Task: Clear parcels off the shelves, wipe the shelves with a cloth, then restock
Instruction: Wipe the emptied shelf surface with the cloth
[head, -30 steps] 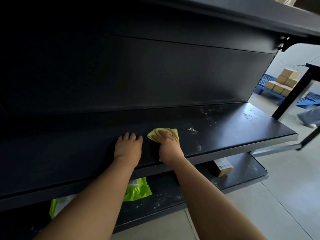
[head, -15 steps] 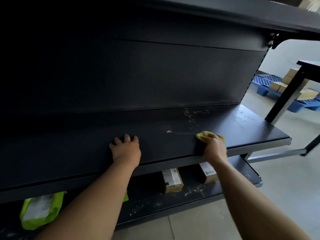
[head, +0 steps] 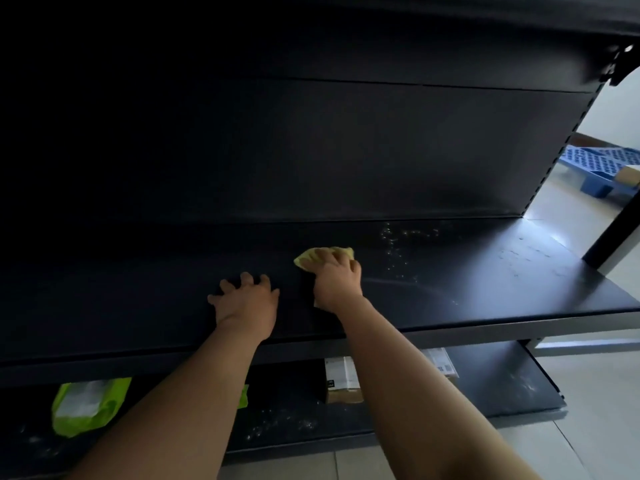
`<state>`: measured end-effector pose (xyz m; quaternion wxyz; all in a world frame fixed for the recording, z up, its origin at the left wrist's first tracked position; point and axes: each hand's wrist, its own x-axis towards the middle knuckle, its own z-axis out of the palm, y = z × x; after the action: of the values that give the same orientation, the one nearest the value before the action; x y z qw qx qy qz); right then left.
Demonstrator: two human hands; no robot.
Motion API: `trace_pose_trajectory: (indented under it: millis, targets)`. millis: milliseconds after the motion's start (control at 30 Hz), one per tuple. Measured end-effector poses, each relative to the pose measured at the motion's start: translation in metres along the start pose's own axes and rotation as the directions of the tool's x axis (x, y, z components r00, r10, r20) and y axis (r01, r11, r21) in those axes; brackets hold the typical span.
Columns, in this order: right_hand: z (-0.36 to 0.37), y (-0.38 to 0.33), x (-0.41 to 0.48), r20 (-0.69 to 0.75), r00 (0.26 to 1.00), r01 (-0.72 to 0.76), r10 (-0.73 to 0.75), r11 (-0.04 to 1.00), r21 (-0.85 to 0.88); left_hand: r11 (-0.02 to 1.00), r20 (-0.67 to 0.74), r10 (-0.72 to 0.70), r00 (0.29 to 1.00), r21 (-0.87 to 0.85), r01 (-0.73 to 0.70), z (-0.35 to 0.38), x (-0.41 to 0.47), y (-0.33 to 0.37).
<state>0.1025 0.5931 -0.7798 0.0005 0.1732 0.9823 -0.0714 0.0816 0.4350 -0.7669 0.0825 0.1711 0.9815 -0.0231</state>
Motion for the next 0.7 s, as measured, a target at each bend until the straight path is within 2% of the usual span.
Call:
trace_pose_trajectory:
  millis: [67, 167, 267, 333, 367, 400, 467, 533, 567, 700]
  targets:
    - [0.000, 0.024, -0.001, -0.049, 0.997, -0.063, 0.066, 0.995, 0.072, 0.999, 0.014, -0.025, 1.000, 0.023, 0.024, 0.000, 0.001, 0.006]
    - [-0.006, 0.069, -0.014, -0.080, 0.989, -0.119, 0.124, 0.991, 0.059, 0.998, 0.025, -0.046, 0.999, 0.046, 0.045, 0.002, 0.002, 0.009]
    - [-0.019, 0.116, -0.032, -0.152, 0.951, -0.256, 0.268, 0.962, 0.096, 0.997, 0.024, -0.046, 0.999, 0.068, 0.045, 0.002, -0.001, 0.009]
    - [-0.021, 0.131, -0.037, -0.232, 0.911, -0.298, 0.340, 0.934, 0.198, 0.996, 0.028, -0.041, 0.999, 0.074, 0.039, 0.001, -0.002, 0.011]
    - [-0.019, 0.128, -0.036, -0.257, 0.905, -0.257, 0.338, 0.918, 0.302, 0.996, 0.032, -0.040, 0.999, 0.075, 0.037, 0.000, -0.002, 0.013]
    - [-0.020, 0.115, -0.035, -0.260, 0.912, -0.181, 0.317, 0.881, 0.436, 0.997, 0.033, -0.035, 0.999, 0.075, 0.033, -0.001, -0.002, 0.014]
    - [-0.013, 0.078, -0.022, -0.253, 0.952, -0.030, 0.173, 0.875, 0.484, 0.998, 0.031, -0.016, 0.999, 0.058, 0.014, -0.003, 0.000, 0.015]
    - [-0.002, 0.041, -0.004, -0.176, 0.977, 0.177, -0.123, 0.926, 0.334, 0.999, 0.020, 0.017, 1.000, 0.038, -0.018, -0.003, 0.003, 0.013]
    - [0.003, 0.027, 0.004, -0.114, 0.976, 0.209, -0.185, 0.943, 0.258, 0.999, 0.011, 0.032, 0.999, 0.037, -0.033, -0.002, 0.005, 0.013]
    - [0.002, 0.026, 0.042, 0.006, 0.982, 0.184, -0.187, 0.973, 0.140, 0.995, -0.030, 0.068, 0.997, 0.077, -0.065, -0.002, 0.019, 0.014]
